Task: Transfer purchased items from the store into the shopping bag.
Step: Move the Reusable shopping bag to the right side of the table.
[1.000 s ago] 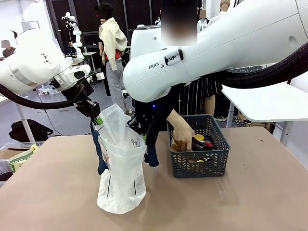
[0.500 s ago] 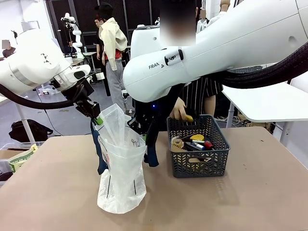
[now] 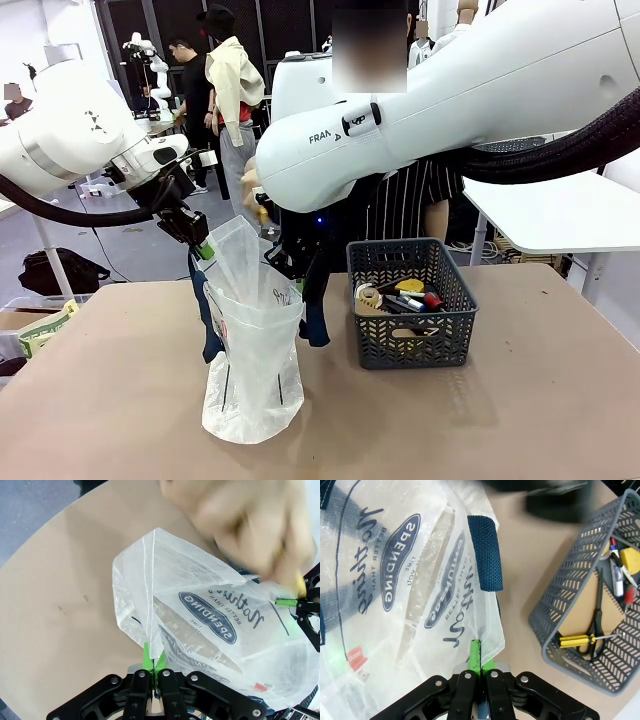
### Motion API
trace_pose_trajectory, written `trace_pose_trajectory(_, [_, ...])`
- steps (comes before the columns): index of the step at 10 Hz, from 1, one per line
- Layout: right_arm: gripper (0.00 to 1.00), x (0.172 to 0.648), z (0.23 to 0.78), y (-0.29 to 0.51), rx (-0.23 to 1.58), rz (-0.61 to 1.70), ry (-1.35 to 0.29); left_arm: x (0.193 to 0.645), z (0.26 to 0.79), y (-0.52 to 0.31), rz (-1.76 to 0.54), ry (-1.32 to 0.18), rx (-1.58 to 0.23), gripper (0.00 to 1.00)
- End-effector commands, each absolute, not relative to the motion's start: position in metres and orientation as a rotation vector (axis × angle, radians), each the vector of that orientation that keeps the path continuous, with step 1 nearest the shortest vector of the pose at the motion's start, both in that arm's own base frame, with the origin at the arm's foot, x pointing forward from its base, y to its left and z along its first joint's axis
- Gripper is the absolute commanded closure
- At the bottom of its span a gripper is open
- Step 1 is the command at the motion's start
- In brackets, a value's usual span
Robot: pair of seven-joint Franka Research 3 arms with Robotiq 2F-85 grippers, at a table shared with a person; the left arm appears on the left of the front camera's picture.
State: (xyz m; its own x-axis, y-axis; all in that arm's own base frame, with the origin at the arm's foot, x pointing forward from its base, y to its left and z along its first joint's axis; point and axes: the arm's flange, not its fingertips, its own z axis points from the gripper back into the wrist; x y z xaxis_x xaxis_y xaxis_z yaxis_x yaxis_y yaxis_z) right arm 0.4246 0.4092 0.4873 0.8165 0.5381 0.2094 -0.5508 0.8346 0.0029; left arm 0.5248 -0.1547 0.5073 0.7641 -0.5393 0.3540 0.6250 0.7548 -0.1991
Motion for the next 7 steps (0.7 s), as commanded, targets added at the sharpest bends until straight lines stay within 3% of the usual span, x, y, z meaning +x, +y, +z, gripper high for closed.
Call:
trace_pose_trajectory(1, [1.0,0.4242,0.4879,0.4095,0.065,0.582,-0.205,0.5251,0.5078,-0.1533,-0.648,-0.293,-0.314,1.0])
trace_pose_trajectory(7, [1.0,0.4242,0.4879,0.4095,0.065,0.582,-0.205,0.5251,0.5078,-0.1533,-0.648,-0.293,-0.314,1.0])
